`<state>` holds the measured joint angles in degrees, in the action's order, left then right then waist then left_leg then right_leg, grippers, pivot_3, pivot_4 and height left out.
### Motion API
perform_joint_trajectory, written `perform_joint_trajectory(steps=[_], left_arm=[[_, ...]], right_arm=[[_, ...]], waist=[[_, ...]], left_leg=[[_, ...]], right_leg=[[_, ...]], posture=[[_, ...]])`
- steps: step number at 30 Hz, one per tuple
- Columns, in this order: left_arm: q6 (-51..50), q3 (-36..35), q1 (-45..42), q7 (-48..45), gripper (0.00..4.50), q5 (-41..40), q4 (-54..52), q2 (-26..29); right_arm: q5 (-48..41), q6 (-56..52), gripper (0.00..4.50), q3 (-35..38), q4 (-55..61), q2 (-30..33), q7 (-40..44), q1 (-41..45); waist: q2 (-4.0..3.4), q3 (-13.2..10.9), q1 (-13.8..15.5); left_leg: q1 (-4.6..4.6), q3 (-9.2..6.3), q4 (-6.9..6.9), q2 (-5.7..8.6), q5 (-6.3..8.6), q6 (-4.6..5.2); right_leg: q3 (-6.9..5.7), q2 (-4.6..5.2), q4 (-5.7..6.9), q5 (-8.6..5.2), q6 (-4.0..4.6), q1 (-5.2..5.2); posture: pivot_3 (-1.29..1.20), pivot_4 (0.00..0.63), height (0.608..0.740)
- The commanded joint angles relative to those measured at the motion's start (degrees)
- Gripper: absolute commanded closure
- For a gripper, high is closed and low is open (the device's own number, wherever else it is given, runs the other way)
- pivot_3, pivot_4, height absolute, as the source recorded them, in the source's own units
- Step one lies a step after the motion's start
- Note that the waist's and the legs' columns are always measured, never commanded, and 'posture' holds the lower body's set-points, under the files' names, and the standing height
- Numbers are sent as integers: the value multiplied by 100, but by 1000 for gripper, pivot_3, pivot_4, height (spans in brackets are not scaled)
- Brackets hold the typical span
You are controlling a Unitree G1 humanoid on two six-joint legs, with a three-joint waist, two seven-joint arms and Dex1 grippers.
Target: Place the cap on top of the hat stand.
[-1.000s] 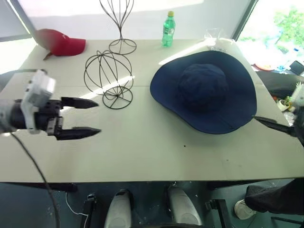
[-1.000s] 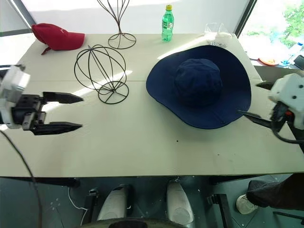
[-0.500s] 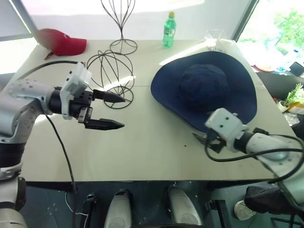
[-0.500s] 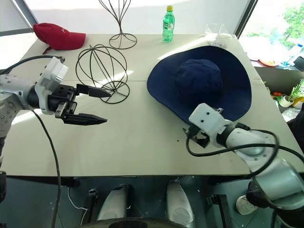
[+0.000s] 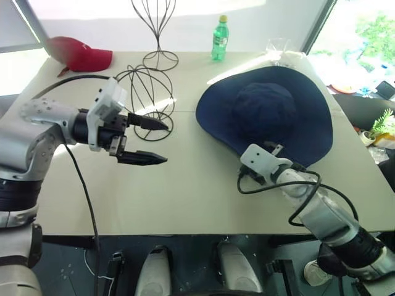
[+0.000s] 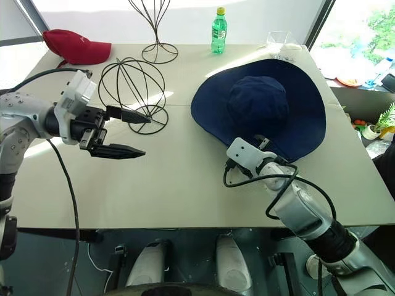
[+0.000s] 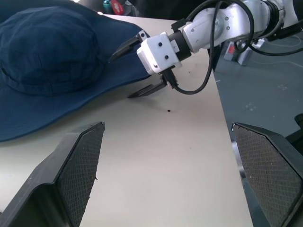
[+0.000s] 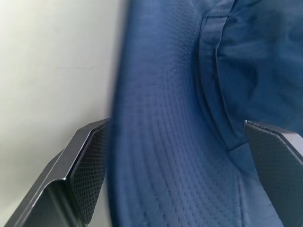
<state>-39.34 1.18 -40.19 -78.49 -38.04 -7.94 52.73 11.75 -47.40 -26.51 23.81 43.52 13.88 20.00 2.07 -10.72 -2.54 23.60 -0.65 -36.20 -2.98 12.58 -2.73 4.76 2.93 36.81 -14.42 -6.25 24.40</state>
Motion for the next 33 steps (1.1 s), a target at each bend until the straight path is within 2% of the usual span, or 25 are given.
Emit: perform_joint_trajectory(steps=[1, 4, 9, 10, 15, 19, 22, 25, 28, 33], left_arm=[[12, -187, -31, 71, 0, -55, -189, 12], [-7, -229, 7, 130, 0, -77, -236, 20], [-28, -282, 41, 193, 0, -110, -265, 33], [-45, -296, 45, 214, 0, -127, -278, 29], [-120, -385, 136, 341, 0, -220, -410, 26], [-253, -665, 243, 606, 0, -349, -529, 52], [-503, -1251, 483, 970, 0, -589, -649, 185], [-621, -1702, 754, 1176, 0, -703, -758, 351], [-754, -2367, 1079, 1456, 0, -786, -764, 567], [-843, -3176, 1541, 1807, 0, -815, -768, 753]], right_arm=[[268, 175, 40, 84, -292, -135, 60, -31], [378, 319, 1418, 171, -393, -242, 139, -43], [431, 403, 4133, 356, -433, -377, 293, -89], [443, 411, 4473, 394, -430, -383, 327, -105], [366, 302, 4473, 813, -382, -567, 398, -107], [50, 184, 4473, 1450, -384, -765, 604, 325], [-194, 451, 4473, 1860, -789, -543, 1022, 1557], [-343, 733, 4473, 1906, -1333, -494, 1344, 2511], [-316, 1467, 4473, 1719, -2454, -678, 1595, 3791], [-117, 2798, 4473, 1388, -4315, -1213, 1640, 5333]], waist=[[5, 3, 1], [6, 4, 1], [6, 4, 4], [6, 4, 4], [6, 3, 1], [3, 1, -2], [-14, -14, -53], [-25, -21, -96], [-26, -22, -162], [-33, -27, -186]], left_leg=[[-1, -1, -2, 0, 0, 0], [-3, -2, -5, 0, 0, 0], [-3, -2, -5, 0, 0, 0], [-3, -2, -4, 0, 0, 0], [-3, -5, -4, 0, 0, 0], [-3, -5, -4, -1, 0, 0], [-4, -5, -4, -1, 0, 0], [-5, -6, 3, -2, 0, 0], [-7, -14, 14, -15, 4, 8], [-5, -9, 24, -17, 4, 8]], right_leg=[[0, 0, 4, 0, 0, 0], [1, -1, 13, -1, 0, 0], [1, -1, 16, -2, -1, 1], [1, -1, 17, -2, -2, 1], [1, -4, 18, -3, -3, 2], [1, -4, 20, -3, -3, 2], [4, -5, 21, -2, -3, 5], [5, -7, 31, -1, -6, 13], [-4, -21, 29, 3, -21, 13], [-1, -23, 30, 4, -20, 25]], posture=[[0, 150, 739], [0, 150, 739], [0, 150, 739], [0, 150, 739], [0, 150, 739], [0, 150, 739], [0, 150, 739], [0, 150, 739], [0, 150, 739], [0, 150, 739]])
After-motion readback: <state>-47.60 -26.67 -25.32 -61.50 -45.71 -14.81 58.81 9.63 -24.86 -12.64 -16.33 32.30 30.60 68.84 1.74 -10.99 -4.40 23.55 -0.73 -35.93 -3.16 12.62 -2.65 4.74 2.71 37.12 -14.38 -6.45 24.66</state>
